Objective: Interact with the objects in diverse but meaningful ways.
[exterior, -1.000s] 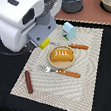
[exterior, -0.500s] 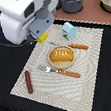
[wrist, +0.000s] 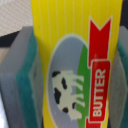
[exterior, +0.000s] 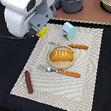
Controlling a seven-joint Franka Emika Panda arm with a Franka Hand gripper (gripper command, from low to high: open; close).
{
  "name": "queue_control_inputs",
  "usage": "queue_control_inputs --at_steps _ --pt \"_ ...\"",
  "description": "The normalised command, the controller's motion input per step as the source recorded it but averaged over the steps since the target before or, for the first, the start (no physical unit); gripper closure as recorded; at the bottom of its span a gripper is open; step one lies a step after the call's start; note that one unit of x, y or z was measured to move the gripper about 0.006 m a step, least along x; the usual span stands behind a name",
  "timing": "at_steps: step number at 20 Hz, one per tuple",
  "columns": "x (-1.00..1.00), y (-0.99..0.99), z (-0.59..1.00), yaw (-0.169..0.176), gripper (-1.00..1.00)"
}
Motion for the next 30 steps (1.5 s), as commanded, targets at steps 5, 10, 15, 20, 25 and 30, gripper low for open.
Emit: queue_control_inputs --at_steps 5,10,15,20,25,30 --pt "-0.75 0.36 -0.27 0.048 1.00" --pt "-0.70 0.30 -0.29 0.040 1.00" --pt "-0.46 0.03 -0.36 0.029 1.00" --pt "-0.57 0.00 -0.45 0.024 1.00" --pt "-0.55 0.00 -0.43 0.019 1.00" --pt "-0.45 0.00 -0.37 0.013 1.00"
